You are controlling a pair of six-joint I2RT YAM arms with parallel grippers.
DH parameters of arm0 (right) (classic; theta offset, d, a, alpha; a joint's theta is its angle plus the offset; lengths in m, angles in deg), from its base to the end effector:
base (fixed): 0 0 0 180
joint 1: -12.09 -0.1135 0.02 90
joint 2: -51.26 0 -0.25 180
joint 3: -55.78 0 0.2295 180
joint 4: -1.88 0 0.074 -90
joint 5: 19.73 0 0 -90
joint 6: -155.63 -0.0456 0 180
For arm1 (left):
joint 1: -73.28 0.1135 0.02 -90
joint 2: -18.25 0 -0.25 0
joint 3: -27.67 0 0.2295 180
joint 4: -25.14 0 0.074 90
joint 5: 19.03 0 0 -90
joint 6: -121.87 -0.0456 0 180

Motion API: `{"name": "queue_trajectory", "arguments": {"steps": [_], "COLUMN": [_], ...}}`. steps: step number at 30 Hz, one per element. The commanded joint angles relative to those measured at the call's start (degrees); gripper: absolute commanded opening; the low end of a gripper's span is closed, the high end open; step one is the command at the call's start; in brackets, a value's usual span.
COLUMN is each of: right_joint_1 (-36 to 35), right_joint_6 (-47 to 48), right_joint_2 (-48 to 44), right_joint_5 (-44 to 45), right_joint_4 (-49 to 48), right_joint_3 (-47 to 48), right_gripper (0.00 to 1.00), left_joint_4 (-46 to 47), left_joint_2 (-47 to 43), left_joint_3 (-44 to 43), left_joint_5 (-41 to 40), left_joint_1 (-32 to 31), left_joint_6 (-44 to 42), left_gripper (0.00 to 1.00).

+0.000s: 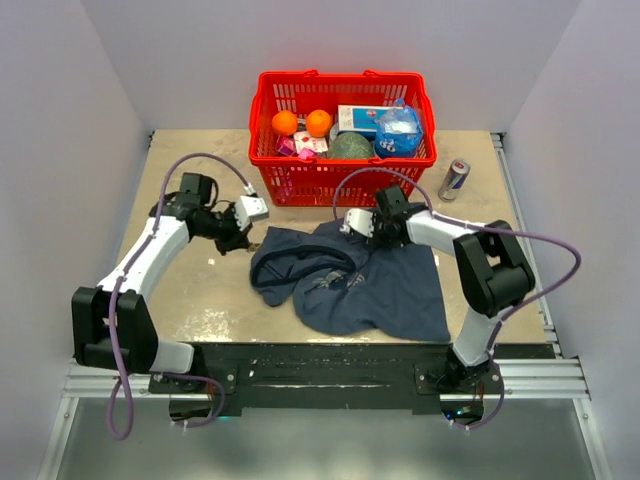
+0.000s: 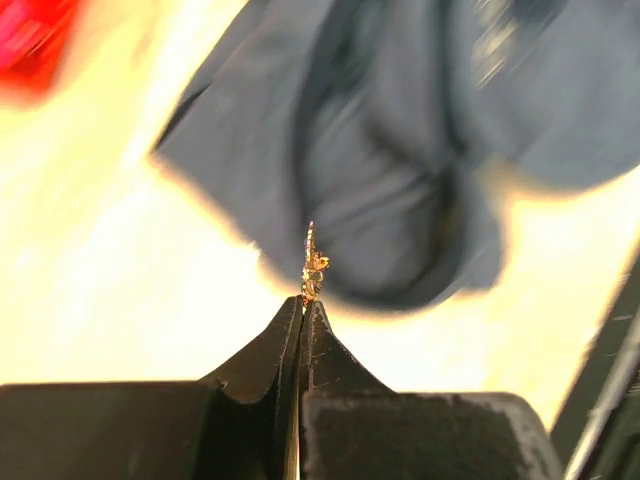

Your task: Remove the brooch from the garment

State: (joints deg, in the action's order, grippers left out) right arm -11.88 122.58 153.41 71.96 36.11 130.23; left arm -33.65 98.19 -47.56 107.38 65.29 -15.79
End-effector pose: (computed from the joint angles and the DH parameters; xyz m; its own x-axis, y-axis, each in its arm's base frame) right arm 0.3040 0.1337 0.1457 -0.1100 -0.9658 -0.2348 -0.8904 0.2007 -0.4086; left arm 0.2482 -0.0622 0.2417 -0.3204 0.6457 -0.6932 0.9071 0.4200 -0.0280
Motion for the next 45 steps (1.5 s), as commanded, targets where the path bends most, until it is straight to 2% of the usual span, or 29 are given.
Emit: {"name": "queue_trajectory", "arguments": {"steps": [1, 4, 6, 7, 8, 10, 11, 13, 15, 18, 25, 30, 38, 45], "right_joint_1": [1.6, 1.4, 0.9, 0.7, 0.4, -1.1, -2.6, -4.1, -5.5, -5.6, -5.6, -5.6, -5.6, -5.6], "right_joint_6": [-5.0, -9.1, -13.0, -14.5, -17.7, -21.3, -26.3, -31.8, -34.5, -37.5, -38.4, -37.4, -36.1, -35.3], "right_joint_2": [5.6, 4.3, 2.2, 1.1, 0.0, -3.5, -4.7, -7.7, -9.2, -10.3, -9.3, -8.8, -9.7, -9.4], "right_joint_5": [4.3, -1.0, -8.7, -11.7, -19.3, -24.7, -26.0, -27.1, -29.4, -29.4, -21.6, -21.5, -24.5, -25.5], "right_joint_4": [-4.6, 0.5, 5.6, 7.5, 9.4, 12.5, 12.6, 11.1, 11.4, 11.8, 8.4, 7.9, 8.6, 9.4], "right_joint_3": [4.5, 10.3, 13.8, 15.1, 17.2, 18.8, 19.6, 19.6, 19.1, 20.2, 26.3, 26.3, 23.8, 24.1], "right_gripper": [0.07, 0.12, 0.18, 0.27, 0.33, 0.44, 0.48, 0.69, 0.99, 0.99, 0.99, 0.99, 0.99, 0.99], "left_joint_4": [0.9, -0.3, -1.4, -1.7, -1.8, -0.8, -0.5, -0.2, -0.8, -1.5, 2.5, 7.7, 12.1, 13.4], "left_joint_2": [-0.8, 1.5, 2.9, 4.2, 4.9, 7.0, 7.9, 11.5, 14.5, 19.5, 25.7, 25.2, 24.5, 25.8], "left_joint_3": [-3.4, -6.3, -9.0, -9.9, -10.6, -12.2, -12.8, -15.2, -18.7, -22.4, -27.5, -25.8, -19.7, -19.2], "left_joint_5": [-9.1, -13.3, -15.5, -16.6, -19.5, -23.1, -25.9, -28.3, -31.2, -35.0, -41.0, -45.3, -48.5, -48.6], "left_joint_1": [7.9, 12.3, 13.5, 13.8, 13.9, 14.4, 14.8, 16.0, 17.1, 17.7, 17.5, 16.9, 16.0, 15.5], "left_joint_6": [-3.1, -3.3, -3.7, -3.7, -3.8, -4.1, -4.2, -3.3, -2.2, 0.4, 9.9, 11.4, 8.7, 10.3], "left_gripper": [0.00, 0.00, 0.00, 0.00, 0.00, 0.00, 0.00, 0.00, 0.00, 0.00, 0.00, 0.00, 0.00, 0.00]}}
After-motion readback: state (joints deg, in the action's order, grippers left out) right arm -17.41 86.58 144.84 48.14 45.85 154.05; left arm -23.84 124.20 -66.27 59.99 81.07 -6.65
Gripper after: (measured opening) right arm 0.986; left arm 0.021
